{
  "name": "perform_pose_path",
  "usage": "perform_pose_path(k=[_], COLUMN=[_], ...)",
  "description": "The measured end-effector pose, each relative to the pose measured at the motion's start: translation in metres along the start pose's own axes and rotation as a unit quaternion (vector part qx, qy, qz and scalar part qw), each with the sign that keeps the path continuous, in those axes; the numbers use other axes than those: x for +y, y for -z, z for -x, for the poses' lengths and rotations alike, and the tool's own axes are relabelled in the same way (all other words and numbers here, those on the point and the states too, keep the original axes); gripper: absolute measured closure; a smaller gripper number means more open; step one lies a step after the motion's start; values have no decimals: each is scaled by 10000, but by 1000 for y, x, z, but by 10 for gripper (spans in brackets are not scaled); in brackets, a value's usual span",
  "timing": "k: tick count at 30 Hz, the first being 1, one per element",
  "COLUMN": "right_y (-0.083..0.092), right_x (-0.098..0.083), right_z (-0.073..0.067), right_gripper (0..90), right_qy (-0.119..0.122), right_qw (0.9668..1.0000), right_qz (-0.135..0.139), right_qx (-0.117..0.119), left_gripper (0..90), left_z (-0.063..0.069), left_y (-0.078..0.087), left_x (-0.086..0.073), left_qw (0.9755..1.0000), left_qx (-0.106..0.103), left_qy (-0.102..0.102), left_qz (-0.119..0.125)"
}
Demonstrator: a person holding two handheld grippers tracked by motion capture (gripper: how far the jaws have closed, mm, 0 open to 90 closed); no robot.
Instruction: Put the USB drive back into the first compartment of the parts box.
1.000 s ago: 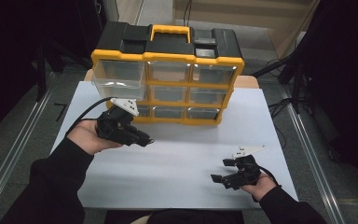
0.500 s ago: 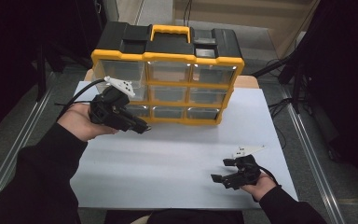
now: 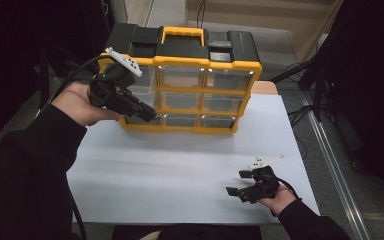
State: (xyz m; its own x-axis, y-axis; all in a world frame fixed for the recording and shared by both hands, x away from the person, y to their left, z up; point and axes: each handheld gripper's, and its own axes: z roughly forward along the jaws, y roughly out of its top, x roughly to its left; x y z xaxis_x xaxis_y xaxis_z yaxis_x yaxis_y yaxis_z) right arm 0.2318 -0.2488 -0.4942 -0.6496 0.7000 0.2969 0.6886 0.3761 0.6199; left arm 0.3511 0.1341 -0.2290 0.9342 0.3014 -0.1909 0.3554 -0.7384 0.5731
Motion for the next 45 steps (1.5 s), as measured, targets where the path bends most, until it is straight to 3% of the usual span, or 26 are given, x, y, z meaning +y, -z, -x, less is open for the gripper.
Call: perform_pose_path(k=[10, 13, 15, 18, 23, 33, 37, 45], right_y=[-1, -2, -3, -2, -2, -2, -2, -1], right_x=[1, 2, 2, 2, 1, 2, 1, 1], right_z=[0, 0, 0, 0, 1, 0, 0, 0], right_gripper=[121, 121, 121, 121, 121, 121, 121, 121], right_qy=[35, 57, 76, 66, 50, 48, 70, 65], right_qw=[10000, 10000, 10000, 10000, 10000, 10000, 10000, 10000], right_qz=[-19, -10, -19, -14, -3, -1, -8, 3], right_qx=[-29, -22, -18, -15, -20, -14, -17, -15], left_gripper=[801, 800, 800, 800, 800, 800, 800, 799], left_z=[-4, -8, -13, -21, -33, -51, -59, -65], left_y=[25, 33, 39, 47, 57, 54, 52, 42], left_x=[16, 21, 23, 24, 27, 32, 32, 24], left_qw=[9997, 9993, 9994, 9983, 9967, 9947, 9945, 9940], left_qx=[243, 362, 333, 568, 770, 995, 986, 948], left_qy=[-45, -7, -6, 65, 221, -118, -241, -542], left_qz=[-16, 39, 106, 89, 153, 215, 258, 45])
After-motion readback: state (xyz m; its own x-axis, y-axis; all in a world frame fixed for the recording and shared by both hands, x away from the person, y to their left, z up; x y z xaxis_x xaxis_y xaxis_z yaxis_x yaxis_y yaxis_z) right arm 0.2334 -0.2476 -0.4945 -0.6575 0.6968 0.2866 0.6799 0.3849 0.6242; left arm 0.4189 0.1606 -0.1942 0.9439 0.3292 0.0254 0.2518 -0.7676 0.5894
